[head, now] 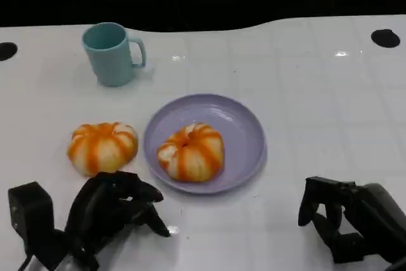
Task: Grasp the bread from the table and place it into the plate.
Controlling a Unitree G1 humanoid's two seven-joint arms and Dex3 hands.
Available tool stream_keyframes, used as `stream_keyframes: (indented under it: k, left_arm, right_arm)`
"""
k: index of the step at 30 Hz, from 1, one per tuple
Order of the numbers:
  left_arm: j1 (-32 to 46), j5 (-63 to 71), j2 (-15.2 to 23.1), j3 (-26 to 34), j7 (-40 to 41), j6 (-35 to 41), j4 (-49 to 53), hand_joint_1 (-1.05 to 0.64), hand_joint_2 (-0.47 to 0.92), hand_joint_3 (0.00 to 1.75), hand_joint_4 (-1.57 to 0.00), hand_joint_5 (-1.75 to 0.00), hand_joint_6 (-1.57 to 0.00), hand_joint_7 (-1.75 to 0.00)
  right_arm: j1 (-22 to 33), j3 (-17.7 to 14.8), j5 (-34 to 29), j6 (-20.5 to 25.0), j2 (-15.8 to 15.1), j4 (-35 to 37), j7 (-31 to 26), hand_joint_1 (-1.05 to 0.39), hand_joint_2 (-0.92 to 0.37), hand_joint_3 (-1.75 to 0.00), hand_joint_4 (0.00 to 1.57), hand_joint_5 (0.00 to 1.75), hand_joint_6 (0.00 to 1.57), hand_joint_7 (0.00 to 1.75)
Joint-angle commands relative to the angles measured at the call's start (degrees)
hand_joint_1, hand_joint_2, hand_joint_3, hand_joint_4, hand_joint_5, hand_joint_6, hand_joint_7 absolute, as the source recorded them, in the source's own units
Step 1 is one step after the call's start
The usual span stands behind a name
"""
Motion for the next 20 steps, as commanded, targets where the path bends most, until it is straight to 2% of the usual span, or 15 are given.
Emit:
stream_keyframes:
  k: [1, 20]
  left_arm:
    - [-0.27, -0.21, 1.10, 0.36, -0.96, -0.60, 0.43, -1.05, 0.73, 0.01, -1.57, -0.57, -1.57, -0.16]
    - [-0.99, -0.40, 1.27, 0.85, -1.19, -0.68, 1.28, -1.05, 0.74, 0.00, -1.57, -0.57, -1.57, -0.17]
  right_arm:
    - [-0.72, -0.26, 0.14, -0.72, -0.15, 0.81, -1.21, -0.16, -0.35, -1.39, 0.90, 1.75, 0.68, 1.70]
    - [-1.35, 0.06, -0.47, -0.67, -0.26, 1.41, -1.51, -0.15, -0.34, -1.39, 0.89, 1.75, 0.70, 1.67]
